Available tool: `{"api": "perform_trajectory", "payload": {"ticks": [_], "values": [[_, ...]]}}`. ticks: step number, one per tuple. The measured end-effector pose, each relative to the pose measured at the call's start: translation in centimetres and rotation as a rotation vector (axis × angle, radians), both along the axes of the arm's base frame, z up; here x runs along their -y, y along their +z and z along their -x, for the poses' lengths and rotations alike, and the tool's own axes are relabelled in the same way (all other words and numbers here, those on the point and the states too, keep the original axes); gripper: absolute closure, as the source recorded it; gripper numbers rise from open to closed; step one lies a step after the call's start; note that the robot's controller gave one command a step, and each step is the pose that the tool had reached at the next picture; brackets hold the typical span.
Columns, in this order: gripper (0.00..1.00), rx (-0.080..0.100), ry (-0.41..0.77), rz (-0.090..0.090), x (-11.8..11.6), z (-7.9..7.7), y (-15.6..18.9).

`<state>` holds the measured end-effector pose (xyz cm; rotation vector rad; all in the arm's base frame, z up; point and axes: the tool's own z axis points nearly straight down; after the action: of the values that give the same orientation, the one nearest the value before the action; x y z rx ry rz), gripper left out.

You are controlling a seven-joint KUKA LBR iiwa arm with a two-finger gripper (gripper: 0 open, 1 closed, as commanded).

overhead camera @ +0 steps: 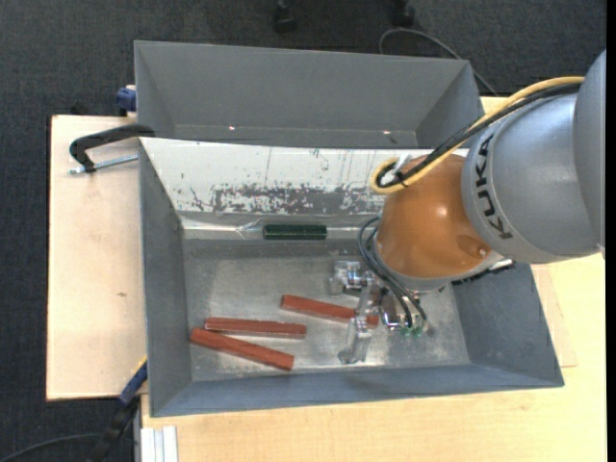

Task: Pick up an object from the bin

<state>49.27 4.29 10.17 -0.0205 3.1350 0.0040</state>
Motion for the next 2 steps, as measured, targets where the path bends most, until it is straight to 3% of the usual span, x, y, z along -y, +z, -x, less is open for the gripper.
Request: {"api": "perform_trajectory", "payload": {"ticks": [1, 2], "values": [[0.00, -0.001, -0.093, 0.000, 0.2, -0.1, 1.0], [0.00, -0.010, -0.084, 0.002, 0.7, -0.3, -3.4]]}}
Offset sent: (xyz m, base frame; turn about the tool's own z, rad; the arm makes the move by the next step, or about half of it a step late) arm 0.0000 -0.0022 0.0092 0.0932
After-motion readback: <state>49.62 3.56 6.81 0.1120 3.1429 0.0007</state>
